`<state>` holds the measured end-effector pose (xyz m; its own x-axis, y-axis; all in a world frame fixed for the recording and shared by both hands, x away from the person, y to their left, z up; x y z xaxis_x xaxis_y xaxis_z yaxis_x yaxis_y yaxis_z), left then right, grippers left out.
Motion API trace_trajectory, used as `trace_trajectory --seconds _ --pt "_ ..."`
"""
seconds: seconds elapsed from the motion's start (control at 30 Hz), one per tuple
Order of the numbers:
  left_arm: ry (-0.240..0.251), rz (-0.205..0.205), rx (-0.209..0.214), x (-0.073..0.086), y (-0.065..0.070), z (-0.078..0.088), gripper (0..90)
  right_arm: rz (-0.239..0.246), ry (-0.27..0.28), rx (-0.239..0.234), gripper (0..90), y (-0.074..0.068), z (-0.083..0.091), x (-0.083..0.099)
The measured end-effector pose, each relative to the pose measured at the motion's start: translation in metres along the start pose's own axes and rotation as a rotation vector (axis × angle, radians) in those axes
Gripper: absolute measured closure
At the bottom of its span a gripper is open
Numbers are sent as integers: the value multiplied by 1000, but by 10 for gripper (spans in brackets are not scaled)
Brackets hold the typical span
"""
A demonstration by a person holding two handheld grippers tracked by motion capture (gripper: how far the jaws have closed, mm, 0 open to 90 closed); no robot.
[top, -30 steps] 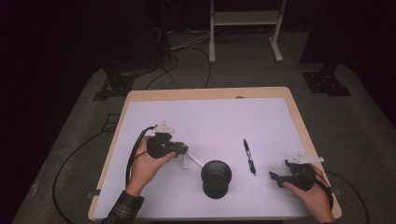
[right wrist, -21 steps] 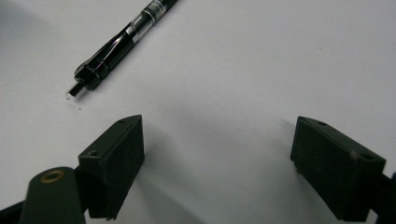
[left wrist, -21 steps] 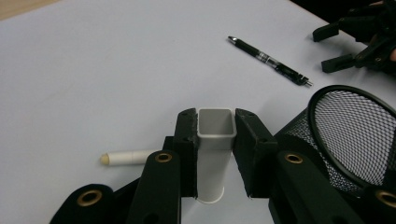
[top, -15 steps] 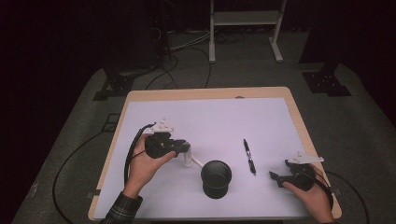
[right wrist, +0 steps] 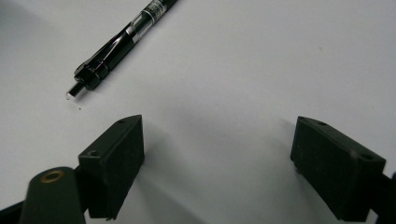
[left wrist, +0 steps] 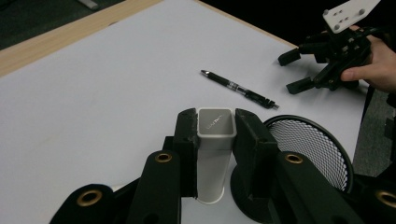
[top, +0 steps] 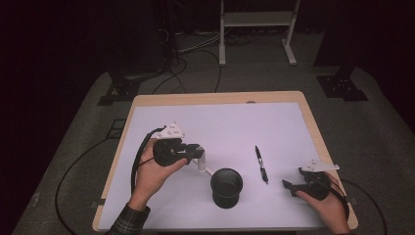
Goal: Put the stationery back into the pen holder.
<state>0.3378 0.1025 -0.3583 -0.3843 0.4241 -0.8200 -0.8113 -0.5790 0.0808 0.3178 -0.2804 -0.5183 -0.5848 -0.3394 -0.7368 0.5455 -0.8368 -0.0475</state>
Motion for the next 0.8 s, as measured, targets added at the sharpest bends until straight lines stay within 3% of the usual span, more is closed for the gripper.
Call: trace_trajectory --seconds 0.4,0.8 --pt "35 -50 24 -15 17 8 708 1 0 0 162 0 0 0" --pt "42 -86 59 -22 34 4 708 2 -2 1 161 0 0 0"
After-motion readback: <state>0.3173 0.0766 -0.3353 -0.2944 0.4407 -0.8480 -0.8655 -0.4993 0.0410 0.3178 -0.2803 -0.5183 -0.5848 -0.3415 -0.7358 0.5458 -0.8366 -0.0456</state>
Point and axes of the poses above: each handheld gripper's, and its own axes: z roughly backward along the jaws, x roughly out of its underside, y roughly to its right, the point moved 5 cm from there along -z, roughly forward along the jaws, and after that the axes turned 2 degrees about -x, right-handed, at the moved point
